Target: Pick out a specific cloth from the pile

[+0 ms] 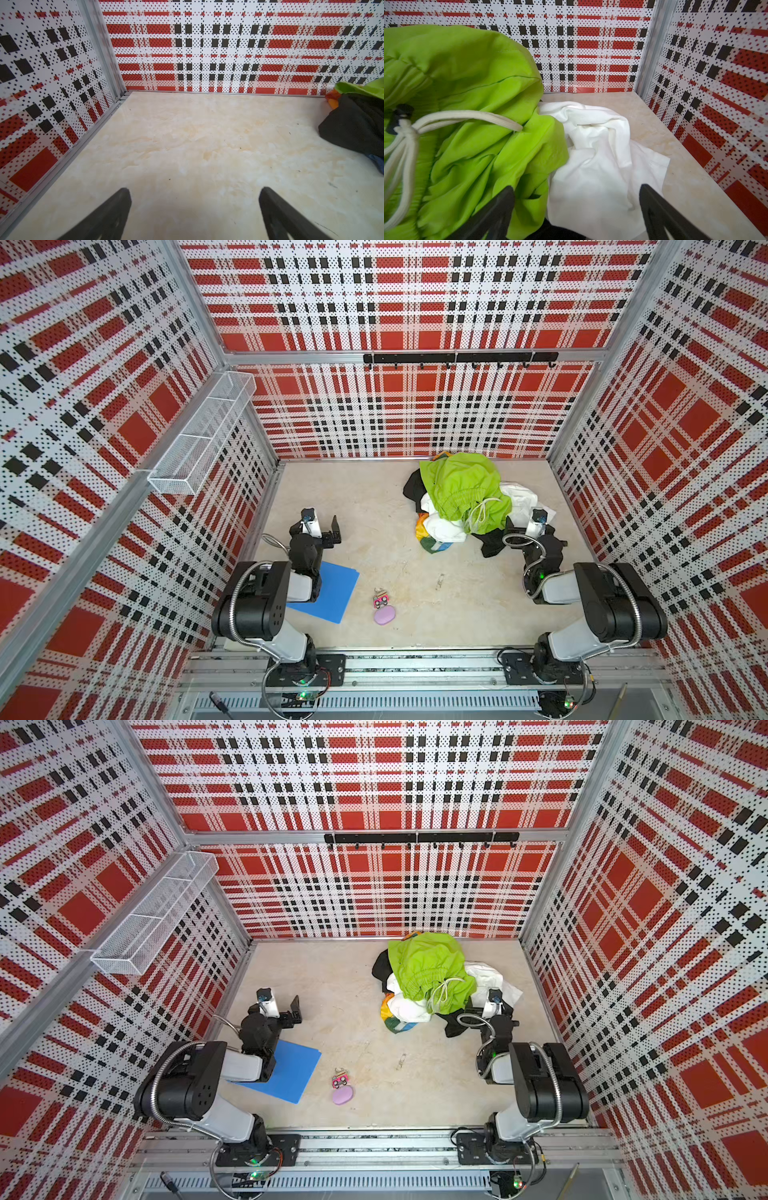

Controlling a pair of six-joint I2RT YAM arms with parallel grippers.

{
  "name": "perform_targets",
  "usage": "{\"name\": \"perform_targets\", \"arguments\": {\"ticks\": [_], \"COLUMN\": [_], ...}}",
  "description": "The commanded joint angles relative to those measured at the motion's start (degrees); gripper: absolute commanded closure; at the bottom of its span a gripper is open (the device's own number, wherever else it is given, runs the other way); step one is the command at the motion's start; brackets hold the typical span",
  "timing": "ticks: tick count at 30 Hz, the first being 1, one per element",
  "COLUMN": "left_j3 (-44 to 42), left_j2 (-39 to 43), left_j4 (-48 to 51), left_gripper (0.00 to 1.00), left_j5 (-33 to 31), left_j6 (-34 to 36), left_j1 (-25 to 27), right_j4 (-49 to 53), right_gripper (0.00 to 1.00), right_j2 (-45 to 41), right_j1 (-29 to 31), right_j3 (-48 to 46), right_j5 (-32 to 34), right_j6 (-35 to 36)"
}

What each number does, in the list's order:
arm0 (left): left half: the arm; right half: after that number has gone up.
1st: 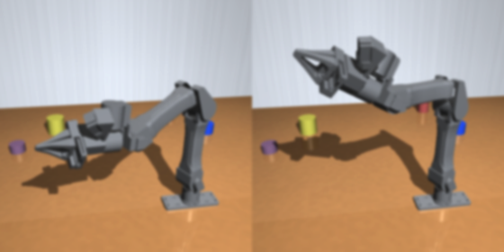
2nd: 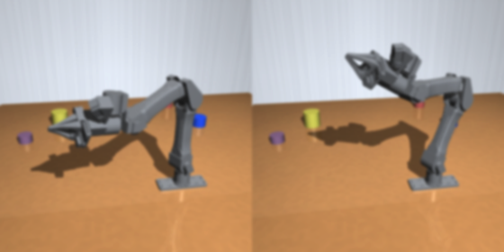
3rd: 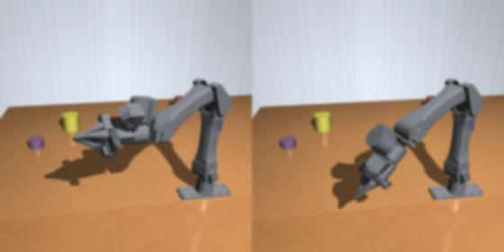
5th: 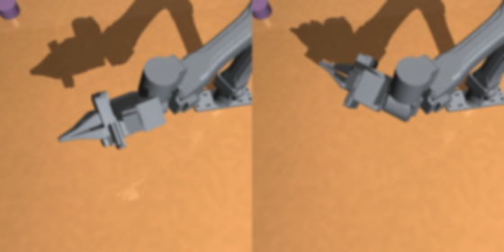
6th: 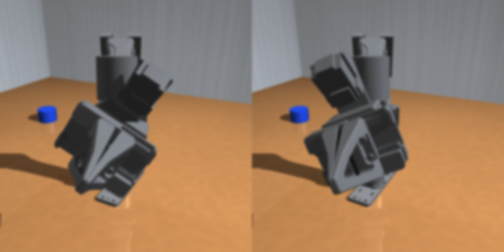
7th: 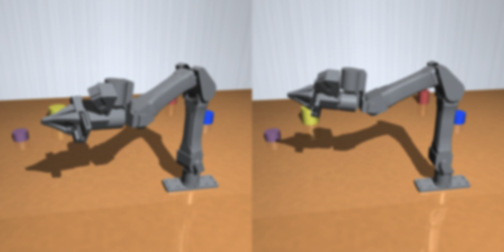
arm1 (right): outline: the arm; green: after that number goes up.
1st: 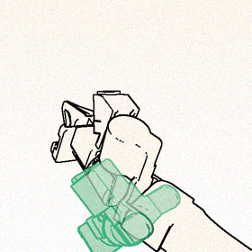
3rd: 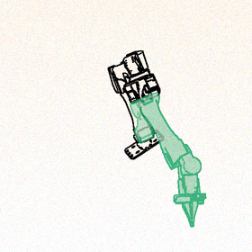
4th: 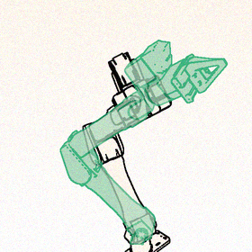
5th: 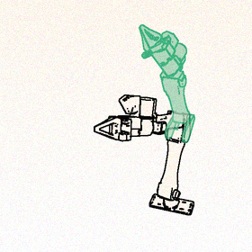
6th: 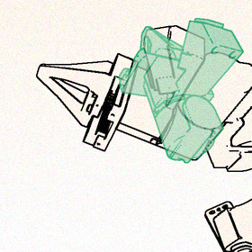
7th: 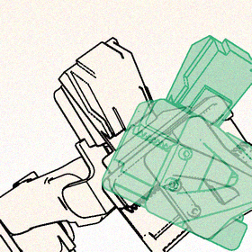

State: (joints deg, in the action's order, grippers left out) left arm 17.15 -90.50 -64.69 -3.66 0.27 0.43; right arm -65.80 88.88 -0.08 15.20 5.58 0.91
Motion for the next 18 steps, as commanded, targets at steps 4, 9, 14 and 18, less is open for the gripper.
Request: {"name": "perform_targets", "arguments": {"ticks": [4,9,14,18], "left_j3": [0.08,0.43,0.43,0.43], "left_j2": [0.36,0.32,0.3,0.32], "left_j4": [-1.67,-1.06,-1.06,-1.06], "left_gripper": [0.01,0.01,0.01,0.01], "left_j5": [0.37,1.94,1.95,1.94], "left_j6": [0.03,-0.62,-0.63,-0.66], "left_j1": [0.19,-0.76,-0.71,-0.73], "right_j4": [-2.54,-2.41,-2.53,-2.49], "right_gripper": [0.0,0.0,0.0,0.0], "right_j2": [0.33,0.33,0.27,0.24], "right_j1": [0.3,0.27,0.26,0.25], "right_j3": [0.59,0.58,0.56,0.56], "right_j5": [-0.44,-0.49,-0.44,-0.46], "right_j6": [0.93,0.88,0.93,0.93]}}
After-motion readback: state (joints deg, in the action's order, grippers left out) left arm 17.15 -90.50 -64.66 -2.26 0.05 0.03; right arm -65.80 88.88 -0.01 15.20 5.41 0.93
